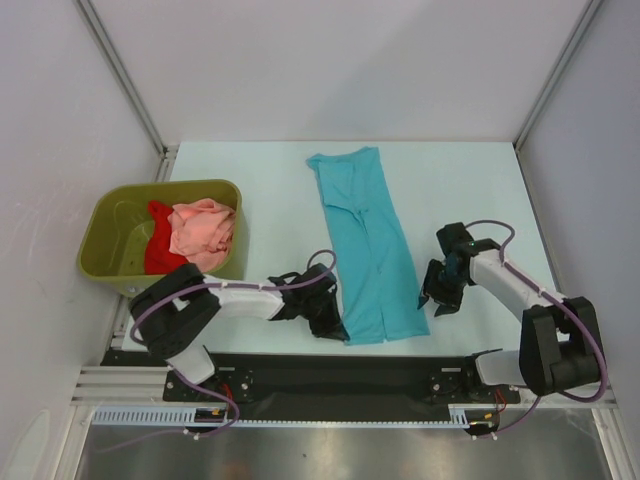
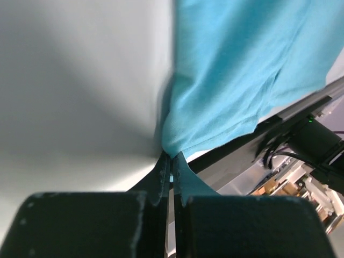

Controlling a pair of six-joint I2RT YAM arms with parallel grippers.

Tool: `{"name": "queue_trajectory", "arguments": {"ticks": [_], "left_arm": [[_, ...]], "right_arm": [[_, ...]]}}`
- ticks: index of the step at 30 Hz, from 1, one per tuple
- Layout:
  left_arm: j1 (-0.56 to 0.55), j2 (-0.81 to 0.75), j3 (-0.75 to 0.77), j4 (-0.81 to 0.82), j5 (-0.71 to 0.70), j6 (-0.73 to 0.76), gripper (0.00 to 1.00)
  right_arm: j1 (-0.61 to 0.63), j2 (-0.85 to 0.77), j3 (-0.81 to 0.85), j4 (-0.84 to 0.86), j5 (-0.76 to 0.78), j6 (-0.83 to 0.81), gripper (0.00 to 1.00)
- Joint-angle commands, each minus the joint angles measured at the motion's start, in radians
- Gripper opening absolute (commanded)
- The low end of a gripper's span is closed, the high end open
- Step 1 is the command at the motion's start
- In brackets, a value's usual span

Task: Fold and stack the t-shirts
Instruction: Fold the tshirt

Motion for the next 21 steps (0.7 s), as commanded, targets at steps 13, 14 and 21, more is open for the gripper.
{"name": "queue_trajectory", "arguments": {"ticks": [13,14,21], "left_arm": [[0.089,-0.303,-0.32,-0.245,-0.08,0.152,0.01],[0.089,-0.304,-0.325,-0.241,-0.076,0.155,0.0],[0.089,-0.281,-0.297,-0.225,-0.069,0.19,0.0]], "right_arm": [[0.383,-0.196,-0.171,0.105,-0.143,0.18,0.59],[0.392,-0.205,-0.189,0.116,-0.159,0.186,0.57],[0.418,-0.271,-0.277,0.228,-0.166,0.228,0.51]]}}
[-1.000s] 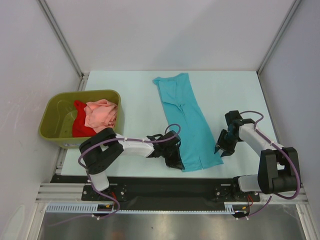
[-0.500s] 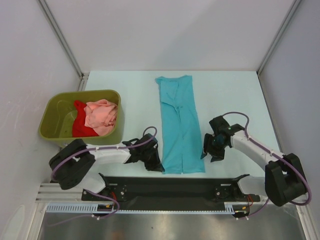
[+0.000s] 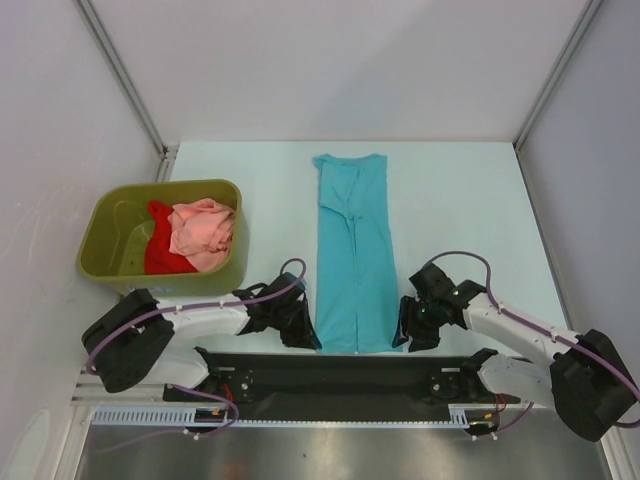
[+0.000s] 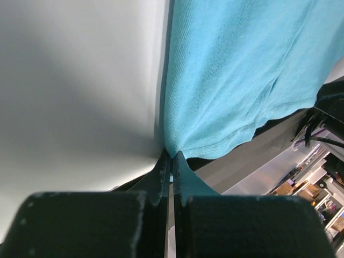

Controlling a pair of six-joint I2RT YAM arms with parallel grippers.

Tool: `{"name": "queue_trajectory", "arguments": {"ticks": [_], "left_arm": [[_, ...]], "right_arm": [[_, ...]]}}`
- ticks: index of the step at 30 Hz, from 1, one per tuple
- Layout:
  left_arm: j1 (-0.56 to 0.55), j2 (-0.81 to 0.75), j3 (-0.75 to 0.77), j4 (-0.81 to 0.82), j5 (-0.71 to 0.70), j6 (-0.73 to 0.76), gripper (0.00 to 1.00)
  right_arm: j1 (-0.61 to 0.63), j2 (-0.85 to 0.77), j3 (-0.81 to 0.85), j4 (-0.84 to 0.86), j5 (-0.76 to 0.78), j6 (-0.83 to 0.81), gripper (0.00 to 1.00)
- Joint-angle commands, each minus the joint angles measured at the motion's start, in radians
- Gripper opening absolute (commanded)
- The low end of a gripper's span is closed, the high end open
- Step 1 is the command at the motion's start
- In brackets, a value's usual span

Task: Fold and stack the t-shirts
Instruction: Fold the tshirt

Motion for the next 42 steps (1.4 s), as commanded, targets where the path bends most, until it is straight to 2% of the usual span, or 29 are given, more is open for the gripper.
{"name": "queue_trajectory", "arguments": {"ticks": [1,16,18,23,24,28,32,42], "left_arm": [[0.001,0.044,-0.027,-0.13,-0.061,0.076,0.0],[0.002,0.027,-0.03,-0.149,-0.07,0.096,0.0],[0.002,0.019,-0.03,-0.158,-0.075,0.098,0.0],[0.002,-0.025,0.006,-0.207,-0.098,0.117,0.0],[0.002,-0.034,0.018,-0.231,-0.107,0.119,0.0],[0.021,-0.041,0.168,-0.317,-0.15,0.182,0.01],[0.105,-0.001,0.305,-0.39,-0.162,0.245,0.0],[0.305,0.287,0.683,-0.44,-0.13,0.372,0.0]], "right_arm": [[0.005,-0.02,-0.025,0.106,-0.025,0.049,0.5],[0.013,0.045,-0.106,0.192,0.002,0.069,0.46],[0.013,0.032,-0.119,0.203,-0.01,0.075,0.39],[0.013,-0.038,-0.119,0.207,-0.036,0.093,0.0],[0.011,-0.047,-0.108,0.203,-0.036,0.098,0.0],[-0.026,-0.054,-0.027,0.186,-0.036,0.087,0.0],[-0.104,0.015,0.067,0.183,-0.056,0.034,0.0],[-0.297,0.365,0.393,0.188,-0.14,-0.138,0.0]]}}
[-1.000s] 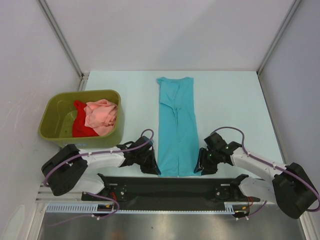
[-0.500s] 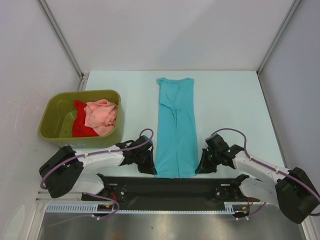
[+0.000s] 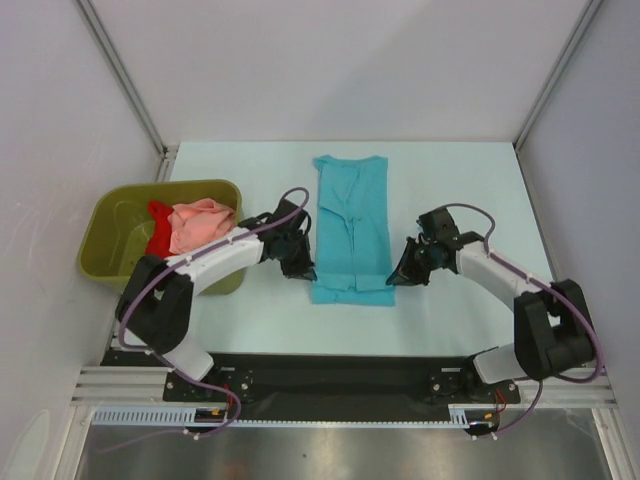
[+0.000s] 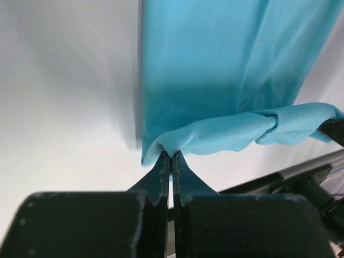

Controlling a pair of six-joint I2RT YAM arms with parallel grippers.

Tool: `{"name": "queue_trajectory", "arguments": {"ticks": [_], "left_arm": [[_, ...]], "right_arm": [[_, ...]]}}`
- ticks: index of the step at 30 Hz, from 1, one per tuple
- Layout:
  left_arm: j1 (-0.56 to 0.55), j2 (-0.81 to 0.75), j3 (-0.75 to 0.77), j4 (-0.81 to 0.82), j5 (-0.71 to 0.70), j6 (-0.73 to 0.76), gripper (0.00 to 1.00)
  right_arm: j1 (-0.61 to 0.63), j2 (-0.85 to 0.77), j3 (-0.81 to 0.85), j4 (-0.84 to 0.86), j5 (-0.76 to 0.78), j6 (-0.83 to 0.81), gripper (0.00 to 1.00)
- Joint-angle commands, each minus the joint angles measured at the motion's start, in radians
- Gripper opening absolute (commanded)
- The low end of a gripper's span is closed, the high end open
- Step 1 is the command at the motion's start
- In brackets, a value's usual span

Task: Fold and stack the t-shirts
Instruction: Fold the tshirt

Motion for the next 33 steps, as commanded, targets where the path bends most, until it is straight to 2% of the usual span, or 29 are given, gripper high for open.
{"name": "queue_trajectory", "arguments": {"ticks": [1,4,12,20,33], "left_arm": [[0.047,0.101,0.157,-0.047,0.005,0.094,0.0],[0.079,0.196,0.302,-0.068,0.006,0.111,0.0],[0.156,0.365,0.479,-0.091,0.04,0.118,0.0],[0.188,0.477,0.634,-0.113,0.075,0.114,0.0],[0.205,0.569,0.734,-0.133,0.077,0.108,0.0]], "right_arm": [[-0.05,0.104,0.131,-0.005,-0.037,-0.096,0.0],[-0.085,0.215,0.235,-0.003,-0.072,-0.125,0.0],[-0.125,0.433,0.465,-0.043,-0.11,-0.171,0.0],[-0.143,0.543,0.593,-0.068,-0.138,-0.193,0.0],[-0.191,0.617,0.679,-0.068,-0.17,-0.213,0.0]]}}
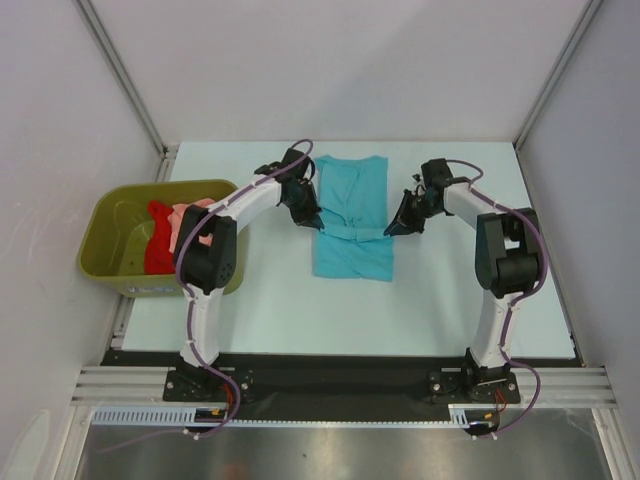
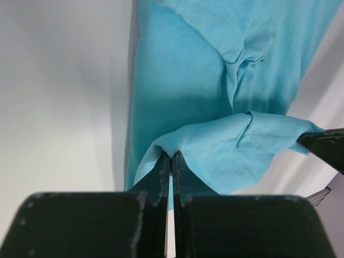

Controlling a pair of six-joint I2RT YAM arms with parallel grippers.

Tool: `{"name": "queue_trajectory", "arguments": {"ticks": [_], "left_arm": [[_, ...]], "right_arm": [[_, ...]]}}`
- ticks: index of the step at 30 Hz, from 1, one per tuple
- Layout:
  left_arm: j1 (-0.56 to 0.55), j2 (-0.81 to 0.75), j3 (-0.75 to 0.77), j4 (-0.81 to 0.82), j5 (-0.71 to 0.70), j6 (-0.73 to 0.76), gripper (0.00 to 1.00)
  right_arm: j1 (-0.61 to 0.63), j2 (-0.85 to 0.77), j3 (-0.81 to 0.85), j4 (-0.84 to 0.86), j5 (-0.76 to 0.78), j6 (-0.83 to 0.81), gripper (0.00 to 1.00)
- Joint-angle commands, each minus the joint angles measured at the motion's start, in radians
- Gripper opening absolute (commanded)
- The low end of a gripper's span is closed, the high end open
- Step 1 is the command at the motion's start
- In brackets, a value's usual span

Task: Fold and stack the t-shirts
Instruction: Fold the tshirt

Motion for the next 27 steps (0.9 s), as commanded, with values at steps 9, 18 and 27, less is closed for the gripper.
{"name": "queue_trajectory", "arguments": {"ticks": [9,18,27], "left_arm": [[0.035,0.041,0.083,-0.017,0.001,0.007,0.0],[0.041,0.092,0.155,-0.048,-0.01,0.016,0.18],[-0.02,-0.162,0.074,-0.091,-0.179,0.146,0.6]], "right_arm": [[-0.016,0.092,0.146,-0.032,-0.061,-0.035,0.01],[-0.035,0.138,0.207,-0.049,-0.079,-0.029,0.19],[0.027,0.039,0.332,-0.273,0.18,-0.185,0.63]]}}
